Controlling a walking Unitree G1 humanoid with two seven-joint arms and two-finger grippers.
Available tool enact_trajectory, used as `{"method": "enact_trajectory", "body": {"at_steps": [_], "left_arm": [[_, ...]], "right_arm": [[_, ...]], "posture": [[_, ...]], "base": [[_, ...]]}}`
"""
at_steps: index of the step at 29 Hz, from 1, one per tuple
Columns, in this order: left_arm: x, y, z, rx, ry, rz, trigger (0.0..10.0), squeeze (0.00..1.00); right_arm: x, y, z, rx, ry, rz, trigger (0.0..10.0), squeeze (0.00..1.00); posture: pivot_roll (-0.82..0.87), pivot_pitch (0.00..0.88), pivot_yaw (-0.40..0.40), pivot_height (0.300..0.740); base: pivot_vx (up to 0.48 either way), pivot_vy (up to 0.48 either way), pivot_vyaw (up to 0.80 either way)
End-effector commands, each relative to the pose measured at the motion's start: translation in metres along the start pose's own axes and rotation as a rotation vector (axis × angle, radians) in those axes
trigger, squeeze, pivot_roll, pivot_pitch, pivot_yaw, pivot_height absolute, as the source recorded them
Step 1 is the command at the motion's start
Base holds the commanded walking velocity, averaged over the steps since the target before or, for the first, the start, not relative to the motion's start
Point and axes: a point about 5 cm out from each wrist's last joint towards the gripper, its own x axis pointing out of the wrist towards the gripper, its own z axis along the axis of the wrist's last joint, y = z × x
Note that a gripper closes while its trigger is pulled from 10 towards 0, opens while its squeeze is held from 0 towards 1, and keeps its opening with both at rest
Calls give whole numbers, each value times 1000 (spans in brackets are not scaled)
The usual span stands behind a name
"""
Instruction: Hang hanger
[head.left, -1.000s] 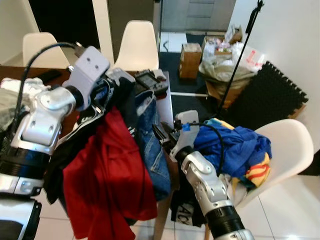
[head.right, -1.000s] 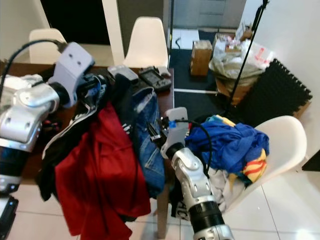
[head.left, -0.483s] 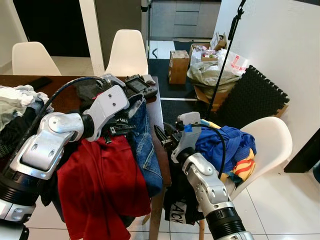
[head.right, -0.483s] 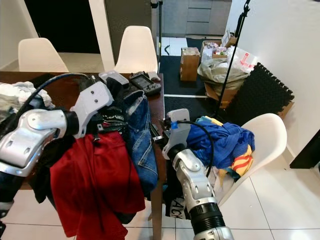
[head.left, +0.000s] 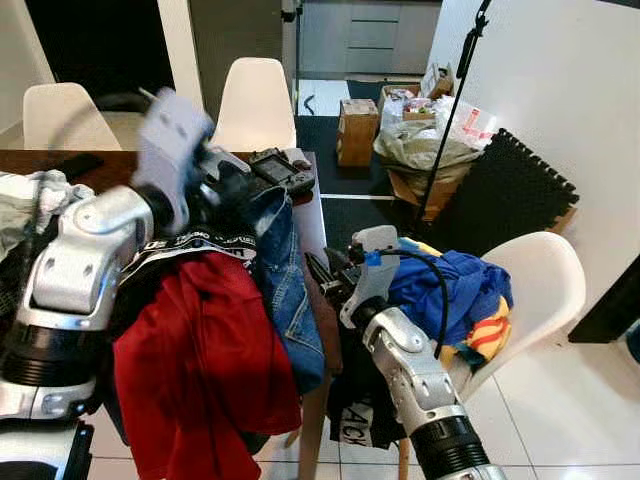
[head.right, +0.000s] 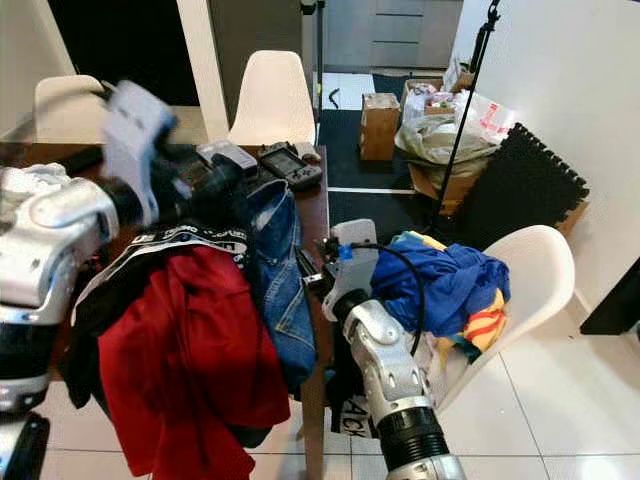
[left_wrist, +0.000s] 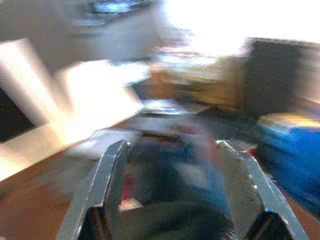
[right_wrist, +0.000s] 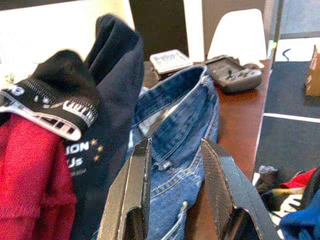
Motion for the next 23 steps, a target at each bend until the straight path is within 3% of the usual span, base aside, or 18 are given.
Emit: {"method": "enact_trajectory", "body": {"at_steps": [1,4,7,14,18,23], "left_arm": [[-5,7,-6,15,31,119,10000,0],[-13,9,-8,2,54,199,10000,0],[-33,9,-20,-92,101,304,10000,0],[-36,4,-25,-120,120,316,10000,0],[-36,-9,-25,-129,115,323,10000,0],[-37,-12,-23,-124,120,325,10000,0]], "right_arm": [[0,-2,7,24,-28,-12,10000,0],[1,-3,14,29,-53,-14,10000,0],[11,-5,43,37,-154,-15,10000,0],[14,-8,60,9,-218,-7,10000,0],[15,-9,76,-9,-276,8,10000,0],[15,-10,79,14,-283,3,10000,0]], "posture": [[127,0,-37,740],[126,7,-43,740],[124,8,-57,740],[123,4,-60,740],[123,4,-56,740],[123,2,-54,740]], "base": [[0,0,0],[0,0,0],[0,0,0],[0,0,0],[0,0,0],[0,284,0]]}}
